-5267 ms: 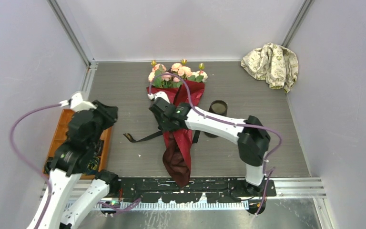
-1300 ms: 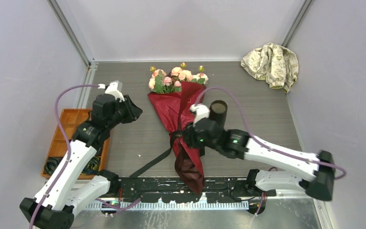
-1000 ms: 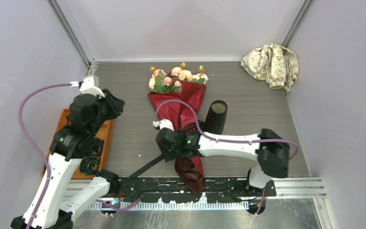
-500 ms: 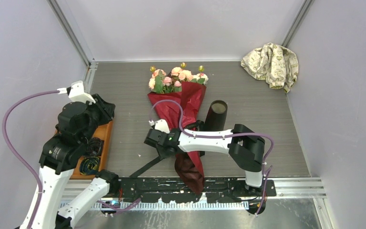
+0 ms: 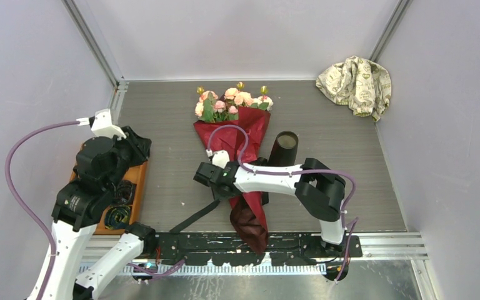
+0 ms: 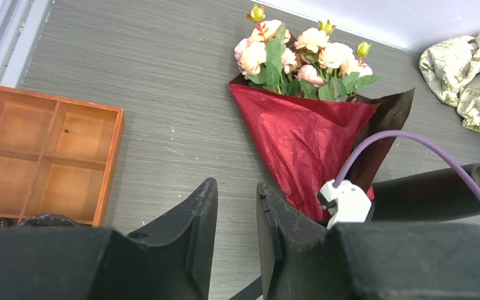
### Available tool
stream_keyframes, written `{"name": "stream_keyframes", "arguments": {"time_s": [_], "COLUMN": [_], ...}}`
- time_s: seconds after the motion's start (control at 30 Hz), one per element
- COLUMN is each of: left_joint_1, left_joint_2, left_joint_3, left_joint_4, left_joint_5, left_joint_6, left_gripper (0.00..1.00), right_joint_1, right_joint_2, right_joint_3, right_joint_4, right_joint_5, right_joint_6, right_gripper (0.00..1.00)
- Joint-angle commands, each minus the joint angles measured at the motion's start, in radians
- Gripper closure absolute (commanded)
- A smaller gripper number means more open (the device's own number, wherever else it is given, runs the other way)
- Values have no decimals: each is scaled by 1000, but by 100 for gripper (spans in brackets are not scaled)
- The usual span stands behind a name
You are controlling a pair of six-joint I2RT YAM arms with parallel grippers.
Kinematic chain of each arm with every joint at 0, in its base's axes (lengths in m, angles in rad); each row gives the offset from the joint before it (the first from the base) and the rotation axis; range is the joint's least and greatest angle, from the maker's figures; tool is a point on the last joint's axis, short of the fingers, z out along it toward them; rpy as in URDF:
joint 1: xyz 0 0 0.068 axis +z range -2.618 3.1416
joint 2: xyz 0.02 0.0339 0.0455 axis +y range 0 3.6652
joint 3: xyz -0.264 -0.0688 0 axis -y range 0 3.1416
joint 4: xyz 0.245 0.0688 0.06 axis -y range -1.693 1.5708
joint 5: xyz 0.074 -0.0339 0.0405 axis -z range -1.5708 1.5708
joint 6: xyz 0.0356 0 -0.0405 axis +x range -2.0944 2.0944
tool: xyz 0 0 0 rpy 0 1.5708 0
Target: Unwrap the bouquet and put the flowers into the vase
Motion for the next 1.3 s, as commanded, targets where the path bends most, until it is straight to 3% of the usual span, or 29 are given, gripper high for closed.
{"name": "stream_keyframes", "arguments": {"time_s": [0.0,0.13,0.27,0.3,0.53,0.83,1.07,1.27], "left_joint_1": [-1,-3,-2,-2,-1,-2,-2,-8], "left_joint_2": [-26,-26,-27,-27,-25,1,54,106], "left_joint_3": [-6,-10,-14,-14,-28,-97,-166,-210], "left_joint_4": [34,35,34,33,42,124,243,334], "left_joint_5": [-6,-6,-6,-6,29,200,401,487], "left_joint_6": [23,25,27,26,7,-9,-47,-69], "left_gripper": [69,69,69,69,69,69,69,69], "right_joint_1": [-37,-53,-54,-53,-27,-8,-8,-8], "right_joint_2": [14,33,47,46,-84,-510,-775,-946], "right_joint_3": [12,32,54,58,86,-11,-109,-247], "right_joint_4": [48,57,57,56,68,90,-106,-249], "right_joint_5": [11,16,12,8,-2,84,264,371], "right_joint_6": [44,46,33,29,-44,-149,-120,-16], "right_gripper": [59,66,97,99,99,99,97,94]}}
